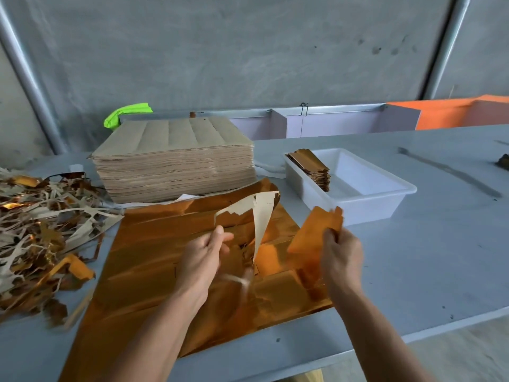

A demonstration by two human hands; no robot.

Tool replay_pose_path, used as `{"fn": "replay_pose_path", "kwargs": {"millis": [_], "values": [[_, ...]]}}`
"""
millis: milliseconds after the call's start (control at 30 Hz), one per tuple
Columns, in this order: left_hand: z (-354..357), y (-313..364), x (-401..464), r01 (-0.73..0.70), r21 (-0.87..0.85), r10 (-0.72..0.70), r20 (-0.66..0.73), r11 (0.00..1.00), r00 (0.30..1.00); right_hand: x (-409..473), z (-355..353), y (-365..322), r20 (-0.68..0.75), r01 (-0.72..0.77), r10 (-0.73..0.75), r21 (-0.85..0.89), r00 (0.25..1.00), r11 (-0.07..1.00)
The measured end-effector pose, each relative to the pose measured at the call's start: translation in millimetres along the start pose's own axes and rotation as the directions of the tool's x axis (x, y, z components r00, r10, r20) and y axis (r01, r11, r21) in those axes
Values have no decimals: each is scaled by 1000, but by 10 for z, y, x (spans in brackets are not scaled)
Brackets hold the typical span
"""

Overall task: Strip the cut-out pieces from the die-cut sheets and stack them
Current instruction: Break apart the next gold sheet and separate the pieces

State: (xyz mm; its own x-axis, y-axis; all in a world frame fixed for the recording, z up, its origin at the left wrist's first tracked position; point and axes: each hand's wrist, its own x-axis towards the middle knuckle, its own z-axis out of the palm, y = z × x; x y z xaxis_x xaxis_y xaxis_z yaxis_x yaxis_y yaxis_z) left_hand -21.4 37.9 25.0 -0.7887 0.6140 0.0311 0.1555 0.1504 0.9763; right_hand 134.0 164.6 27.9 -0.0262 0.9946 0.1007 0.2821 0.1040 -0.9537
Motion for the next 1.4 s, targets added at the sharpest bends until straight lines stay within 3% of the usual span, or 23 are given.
{"fn": "replay_pose_path", "kwargs": {"millis": [267, 367, 500, 600, 733, 800, 900, 1067, 1200, 1300, 1400], "values": [[85, 282, 54, -85, -250, 119, 126, 964, 985, -163, 613, -292, 206, 114, -100, -58, 973, 992], [85, 345, 56, -10, -349, 101, 245, 937, 964, -247, 725, -371, 246, 125, -117, -18, 962, 992], [35, 319, 50, 93, -477, 88, 343, 874, 935, -231, 713, -374, 177, 157, -141, -82, 974, 984], [-12, 286, 64, 108, -506, 106, 376, 856, 921, -151, 672, -318, 118, 70, -61, -74, 991, 995], [-29, 246, 86, 124, -532, 121, 402, 838, 908, -54, 668, -268, 117, -143, 134, 72, 984, 987], [-28, 224, 103, 129, -546, 126, 404, 828, 906, -33, 657, -252, 100, -163, 153, 97, 983, 982], [-16, 199, 105, 134, -550, 123, 405, 825, 906, -43, 640, -291, 62, -80, 78, 23, 995, 997], [28, 195, 84, 141, -541, 104, 396, 829, 912, -218, 701, -361, 354, 27, -82, 156, 932, 987], [24, 199, 57, 131, -521, 98, 388, 844, 916, -290, 722, -318, 408, 190, -232, 141, 883, 972], [36, 254, 35, 99, -465, 59, 313, 880, 948, -268, 743, -337, 311, 255, -238, -16, 920, 967], [40, 411, 56, 12, -375, 50, 155, 927, 987, -296, 780, -365, 301, 441, -359, -275, 884, 854]]}}
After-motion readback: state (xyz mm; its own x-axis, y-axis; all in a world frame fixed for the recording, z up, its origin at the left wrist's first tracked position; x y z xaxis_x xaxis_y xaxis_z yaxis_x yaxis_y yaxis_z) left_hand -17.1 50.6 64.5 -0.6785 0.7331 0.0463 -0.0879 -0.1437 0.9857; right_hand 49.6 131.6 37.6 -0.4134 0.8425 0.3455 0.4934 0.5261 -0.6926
